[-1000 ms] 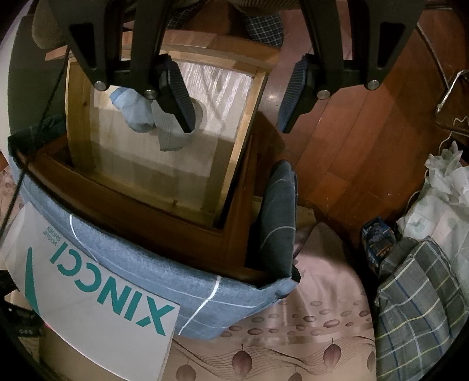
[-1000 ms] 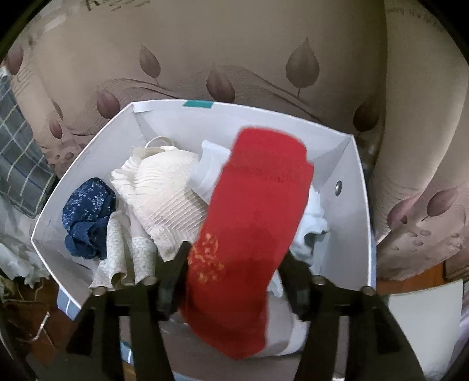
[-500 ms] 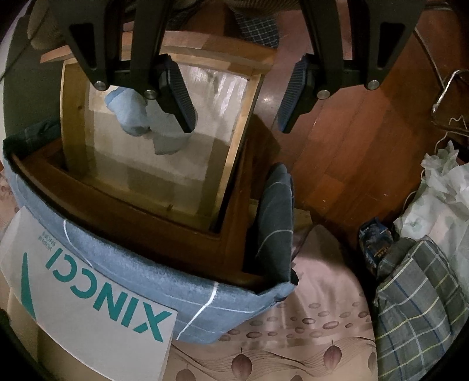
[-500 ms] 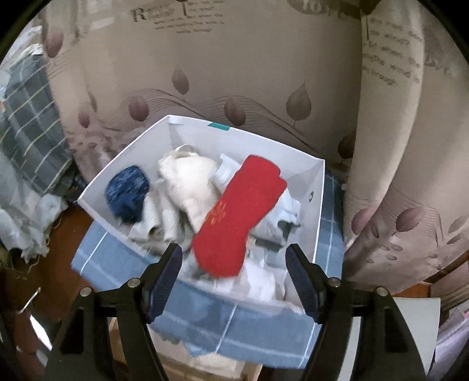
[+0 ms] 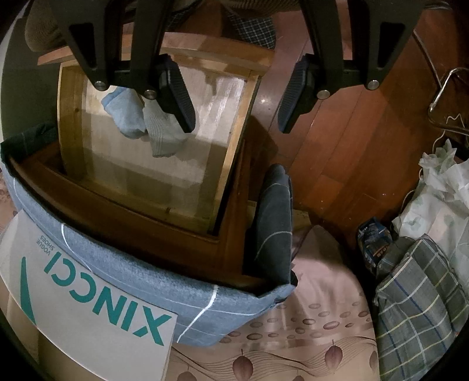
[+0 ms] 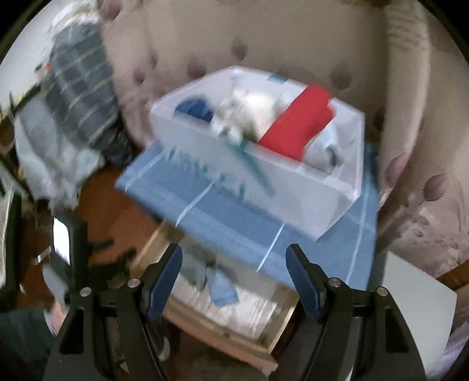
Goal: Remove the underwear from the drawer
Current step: 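Bring the right gripper back down into the drawer over the light blue sock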
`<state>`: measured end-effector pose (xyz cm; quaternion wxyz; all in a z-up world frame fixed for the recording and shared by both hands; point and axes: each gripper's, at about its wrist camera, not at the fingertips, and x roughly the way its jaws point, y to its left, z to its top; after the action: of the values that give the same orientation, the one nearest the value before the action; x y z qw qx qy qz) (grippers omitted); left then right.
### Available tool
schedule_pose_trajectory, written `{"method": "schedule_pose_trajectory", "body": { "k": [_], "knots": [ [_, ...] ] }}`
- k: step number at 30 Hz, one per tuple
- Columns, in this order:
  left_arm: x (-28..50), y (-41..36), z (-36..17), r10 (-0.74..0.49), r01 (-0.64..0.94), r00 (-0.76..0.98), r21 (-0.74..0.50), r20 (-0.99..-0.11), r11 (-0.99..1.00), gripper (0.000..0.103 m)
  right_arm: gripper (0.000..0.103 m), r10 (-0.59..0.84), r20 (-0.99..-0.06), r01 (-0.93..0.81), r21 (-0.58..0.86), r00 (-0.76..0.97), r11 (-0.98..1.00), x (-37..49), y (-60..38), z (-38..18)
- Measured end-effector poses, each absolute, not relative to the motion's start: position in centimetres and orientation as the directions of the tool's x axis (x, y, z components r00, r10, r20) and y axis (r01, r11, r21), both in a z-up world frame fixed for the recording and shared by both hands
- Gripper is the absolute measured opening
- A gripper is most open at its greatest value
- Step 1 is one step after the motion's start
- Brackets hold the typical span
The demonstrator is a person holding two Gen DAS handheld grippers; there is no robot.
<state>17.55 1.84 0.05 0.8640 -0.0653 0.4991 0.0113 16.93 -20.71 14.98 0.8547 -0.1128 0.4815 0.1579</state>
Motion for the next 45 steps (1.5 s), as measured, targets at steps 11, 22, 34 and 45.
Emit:
{"method": "schedule_pose_trajectory", "body": {
  "k": [11,22,34,45],
  "knots": [
    [17.6,1.9,0.1,-0.046,-0.084,0.498,-0.101,-0.866,0.991,0.06,0.07,0.075,-0.959,-0.452,-0.059,0.273,0.89,16.9,-17.6,1.9],
    [18.0,1.7,-0.2,-0.054,-0.083,0.472,-0.105,-0.88,0.991,0.06,0.07,-0.018,-0.987,-0.523,-0.1,0.16,0.847,19.3,-15.9,-6.3],
    [18.4,1.5,-0.6,-0.063,-0.079,0.455,-0.111,-0.888,0.991,0.06,0.07,-0.09,-0.995,-0.586,-0.096,0.04,0.805,22.3,-15.1,-12.8],
    [19.3,0.8,-2.1,-0.105,-0.03,0.364,-0.124,-0.926,0.992,0.06,0.07,-0.094,-0.995,-0.605,-0.066,-0.015,0.794,23.3,-14.3,-15.8]
  ]
}}
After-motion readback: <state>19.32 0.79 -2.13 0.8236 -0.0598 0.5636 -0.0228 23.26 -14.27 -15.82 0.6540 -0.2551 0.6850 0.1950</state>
